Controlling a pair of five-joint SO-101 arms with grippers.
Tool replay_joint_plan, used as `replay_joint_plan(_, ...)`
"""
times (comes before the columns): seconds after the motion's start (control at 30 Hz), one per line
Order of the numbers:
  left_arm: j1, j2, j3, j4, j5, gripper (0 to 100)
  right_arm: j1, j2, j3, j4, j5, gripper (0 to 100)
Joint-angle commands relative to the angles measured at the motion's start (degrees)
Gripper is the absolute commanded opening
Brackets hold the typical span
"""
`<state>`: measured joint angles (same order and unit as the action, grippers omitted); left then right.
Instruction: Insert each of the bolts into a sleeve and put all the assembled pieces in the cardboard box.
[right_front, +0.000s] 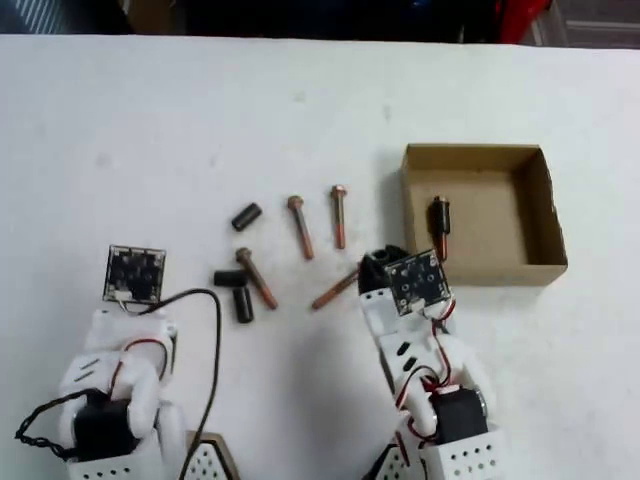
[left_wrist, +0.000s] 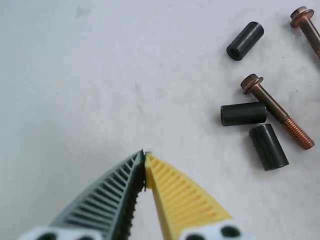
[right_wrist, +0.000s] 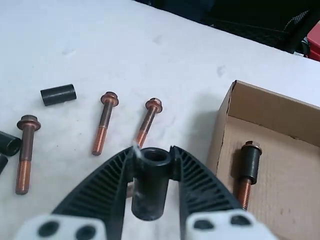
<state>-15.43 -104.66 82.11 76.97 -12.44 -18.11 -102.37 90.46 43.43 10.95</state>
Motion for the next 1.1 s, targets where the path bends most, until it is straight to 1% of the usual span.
replay_joint_plan(0.0,-0.1,0.1,-2.8,0.2,-0.8,2,0.2,-0.7,2.9,-9.9,-1.8,2.6)
replay_joint_plan(0.13,0.0,0.7,-3.1,0.3,-1.0,2,0.2,-0.7,5.7,-16.4,-2.1,2.6)
replay_joint_plan(0.2,0.0,3.6,-3.7,-0.2,-1.0,2,0.2,-0.7,6.4,-17.9,-2.1,2.6)
replay_joint_plan(0.33,0.4,15.6,-10.5,-1.1,-0.7,2,0.1,-0.7,6.4,-18.2,-2.1,2.6)
replay_joint_plan(0.5,4.9,32.7,-19.7,-1.1,-0.4,2,0.1,-0.7,6.4,-21.1,-2.2,2.6)
replay_joint_plan(0.63,6.8,42.8,-24.6,-2.7,4.5,2,0.1,-0.7,6.4,-22.8,-2.2,2.6)
replay_joint_plan(0.77,9.2,49.2,-25.1,-7.3,6.6,2,0.1,-0.7,6.4,-22.8,-2.2,2.6)
replay_joint_plan(0.9,11.6,53.7,-25.3,-9.8,8.4,2,0.1,-0.7,6.2,-23.0,-2.2,2.6)
replay_joint_plan(1.07,14.9,58.7,-25.6,-12.2,10.0,2,0.1,-0.7,6.3,-26.1,-2.2,2.6)
